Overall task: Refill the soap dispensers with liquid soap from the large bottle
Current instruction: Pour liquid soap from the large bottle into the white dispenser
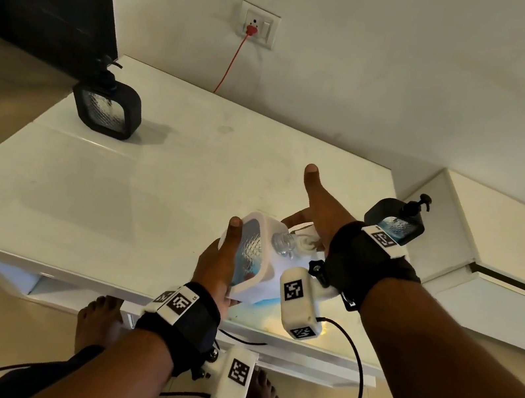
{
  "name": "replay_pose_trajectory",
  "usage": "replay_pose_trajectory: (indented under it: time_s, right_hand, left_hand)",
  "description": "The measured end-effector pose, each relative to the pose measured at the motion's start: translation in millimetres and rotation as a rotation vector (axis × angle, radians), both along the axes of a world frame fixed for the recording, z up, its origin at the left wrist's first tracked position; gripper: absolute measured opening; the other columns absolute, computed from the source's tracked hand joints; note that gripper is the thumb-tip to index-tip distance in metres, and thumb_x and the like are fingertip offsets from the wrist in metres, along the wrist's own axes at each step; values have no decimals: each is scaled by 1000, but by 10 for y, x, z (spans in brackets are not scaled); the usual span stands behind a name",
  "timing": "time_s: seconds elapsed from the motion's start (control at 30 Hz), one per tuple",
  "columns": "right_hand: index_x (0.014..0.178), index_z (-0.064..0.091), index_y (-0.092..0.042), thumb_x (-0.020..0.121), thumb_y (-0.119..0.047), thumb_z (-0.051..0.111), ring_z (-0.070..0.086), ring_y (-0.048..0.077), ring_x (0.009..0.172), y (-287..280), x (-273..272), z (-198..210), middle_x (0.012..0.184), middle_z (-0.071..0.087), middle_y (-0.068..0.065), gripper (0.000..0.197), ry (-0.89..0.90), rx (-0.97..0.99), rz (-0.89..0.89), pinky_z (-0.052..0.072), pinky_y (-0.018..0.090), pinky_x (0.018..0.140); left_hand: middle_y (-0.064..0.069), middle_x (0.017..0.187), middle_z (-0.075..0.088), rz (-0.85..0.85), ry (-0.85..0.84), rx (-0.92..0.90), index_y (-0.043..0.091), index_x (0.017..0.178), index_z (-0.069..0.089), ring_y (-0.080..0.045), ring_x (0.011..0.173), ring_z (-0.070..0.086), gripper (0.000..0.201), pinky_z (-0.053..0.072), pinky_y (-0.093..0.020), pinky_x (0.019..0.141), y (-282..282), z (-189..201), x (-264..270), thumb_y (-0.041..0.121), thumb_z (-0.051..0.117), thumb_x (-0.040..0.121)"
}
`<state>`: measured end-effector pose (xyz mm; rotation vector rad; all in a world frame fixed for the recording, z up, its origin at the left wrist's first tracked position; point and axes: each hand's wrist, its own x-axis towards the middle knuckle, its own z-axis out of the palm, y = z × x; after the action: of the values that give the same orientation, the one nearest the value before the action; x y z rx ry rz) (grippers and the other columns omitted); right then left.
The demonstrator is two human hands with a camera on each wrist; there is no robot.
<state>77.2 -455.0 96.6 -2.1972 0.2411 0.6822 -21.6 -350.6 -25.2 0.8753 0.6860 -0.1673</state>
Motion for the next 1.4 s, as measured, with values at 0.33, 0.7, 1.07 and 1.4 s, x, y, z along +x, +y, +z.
replay_pose_trajectory:
  time_s: [0.33, 0.7, 1.07, 1.4]
  right_hand:
    - [108, 68, -13, 102, -23, 43, 54, 23, 84, -507, -23, -139, 96, 63, 5, 28, -73, 121, -116, 39, 36, 77]
    - [141, 41, -33, 71, -7, 85, 66, 23, 101, -677, -328, -411, 126, 55, -7, 86, -70, 3, 395, 62, 44, 75]
    - [140, 38, -39, 72, -18, 87, 65, 21, 97, -590, -431, -511, 120, 53, -14, 86, -173, 26, 370, 62, 40, 65]
    - [103, 71, -22, 100, -43, 48, 62, 22, 95, -508, -210, -6, 106, 71, 3, 32, -155, 126, -48, 48, 42, 87]
  left_hand:
    - [-8, 112, 79, -4, -18, -48, 33, 121, 71, -32, 104, 75, 73, 62, -47, 79, 11, -51, 9, 79, 60, 67]
    - [-9, 119, 77, -40, -62, 0, 31, 132, 66, -32, 108, 74, 91, 63, -47, 83, 44, -133, 52, 87, 57, 62]
    - [-11, 120, 75, -82, -80, -79, 34, 134, 65, -31, 107, 69, 72, 61, -36, 65, 231, -75, 172, 82, 41, 86]
    - [-5, 120, 76, -108, -69, -73, 35, 133, 66, -26, 113, 69, 76, 58, -35, 73, 247, -72, 179, 83, 46, 78]
